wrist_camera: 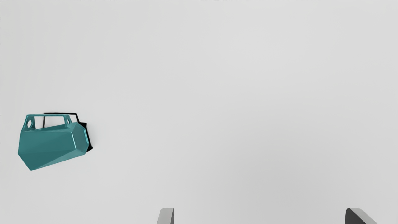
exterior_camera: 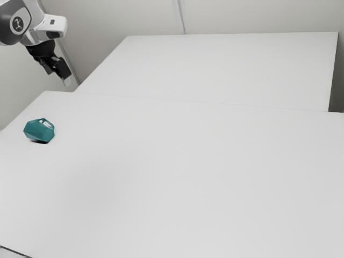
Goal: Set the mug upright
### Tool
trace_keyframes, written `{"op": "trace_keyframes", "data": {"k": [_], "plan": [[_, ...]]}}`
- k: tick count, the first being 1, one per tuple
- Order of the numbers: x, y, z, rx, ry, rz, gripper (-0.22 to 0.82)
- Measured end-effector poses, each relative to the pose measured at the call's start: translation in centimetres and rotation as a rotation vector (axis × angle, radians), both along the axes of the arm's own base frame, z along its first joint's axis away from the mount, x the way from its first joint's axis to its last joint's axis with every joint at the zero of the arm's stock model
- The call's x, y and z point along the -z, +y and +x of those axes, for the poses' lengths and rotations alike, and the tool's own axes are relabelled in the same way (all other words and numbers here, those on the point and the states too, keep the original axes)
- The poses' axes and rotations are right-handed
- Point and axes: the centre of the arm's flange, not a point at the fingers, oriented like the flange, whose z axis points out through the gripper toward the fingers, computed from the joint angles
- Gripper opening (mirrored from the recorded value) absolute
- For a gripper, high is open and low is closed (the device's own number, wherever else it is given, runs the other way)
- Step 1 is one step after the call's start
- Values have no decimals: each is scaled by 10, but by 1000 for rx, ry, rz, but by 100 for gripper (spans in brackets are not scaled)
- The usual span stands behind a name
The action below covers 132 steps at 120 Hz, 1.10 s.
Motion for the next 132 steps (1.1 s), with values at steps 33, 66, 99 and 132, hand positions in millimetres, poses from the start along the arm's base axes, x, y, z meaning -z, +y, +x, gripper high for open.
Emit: {"op": "trace_keyframes", "data": {"k": [33, 66, 99, 132], "plan": [[2, 1, 1, -54, -28, -10, 60], [54, 116, -39, -333, 51, -99, 60], [108, 257, -118, -615, 75, -284, 60], [170, 368, -119, -615, 58, -391, 60]]}}
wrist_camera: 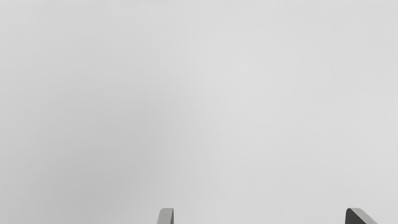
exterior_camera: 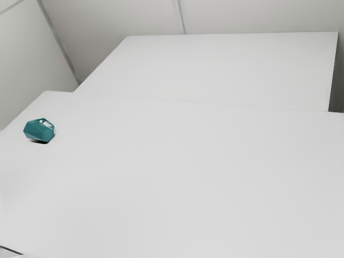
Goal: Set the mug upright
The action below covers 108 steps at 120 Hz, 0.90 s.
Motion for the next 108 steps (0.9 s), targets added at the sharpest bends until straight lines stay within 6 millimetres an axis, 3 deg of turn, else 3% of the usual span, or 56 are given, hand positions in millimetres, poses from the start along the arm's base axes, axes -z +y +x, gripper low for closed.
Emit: {"op": "trace_keyframes", "data": {"k": [9, 21, 58, 74, 108], "plan": [[16, 12, 18, 46, -30, -19, 60], [28, 38, 23, 77, -79, -30, 60], [52, 114, -24, 127, -177, -30, 60], [69, 135, -6, 194, -244, -31, 60], [93, 143, 44, 319, -427, -38, 60]]}}
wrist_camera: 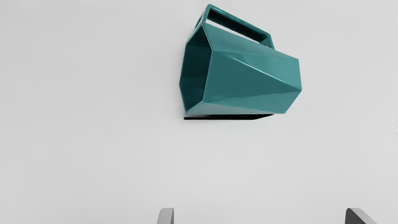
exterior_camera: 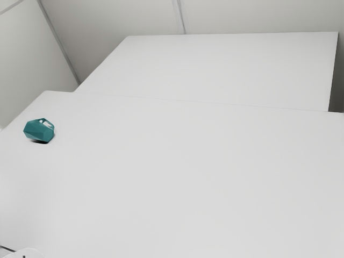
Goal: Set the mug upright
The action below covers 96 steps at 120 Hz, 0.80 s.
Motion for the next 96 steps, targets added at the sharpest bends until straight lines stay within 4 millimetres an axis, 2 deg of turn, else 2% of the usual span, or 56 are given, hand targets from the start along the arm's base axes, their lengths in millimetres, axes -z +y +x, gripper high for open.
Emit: {"op": "trace_keyframes", "data": {"k": [17, 38, 53, 77, 96], "plan": [[26, -2, 14, 16, -84, -50, 60], [44, -1, 26, 26, -171, -85, 60], [69, -1, 32, 12, -226, -130, 60], [88, -3, 44, 4, -299, -161, 60], [106, 3, 42, -25, -342, -180, 60]]}}
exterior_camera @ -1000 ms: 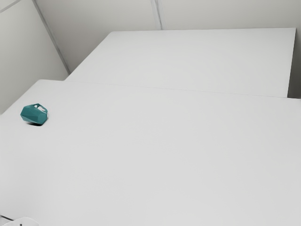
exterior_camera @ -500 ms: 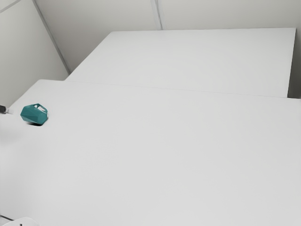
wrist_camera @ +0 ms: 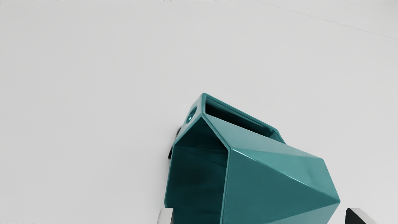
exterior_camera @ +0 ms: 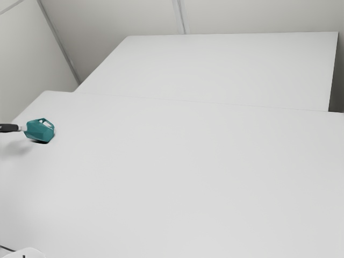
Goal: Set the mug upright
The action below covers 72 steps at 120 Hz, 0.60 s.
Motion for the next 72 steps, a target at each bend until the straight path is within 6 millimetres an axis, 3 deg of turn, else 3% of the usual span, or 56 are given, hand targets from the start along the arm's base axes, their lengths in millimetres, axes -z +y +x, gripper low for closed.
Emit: {"op": "trace_keyframes", "data": {"k": [72], "plan": [[13, -15, 25, 10, -82, -21, 60]]}}
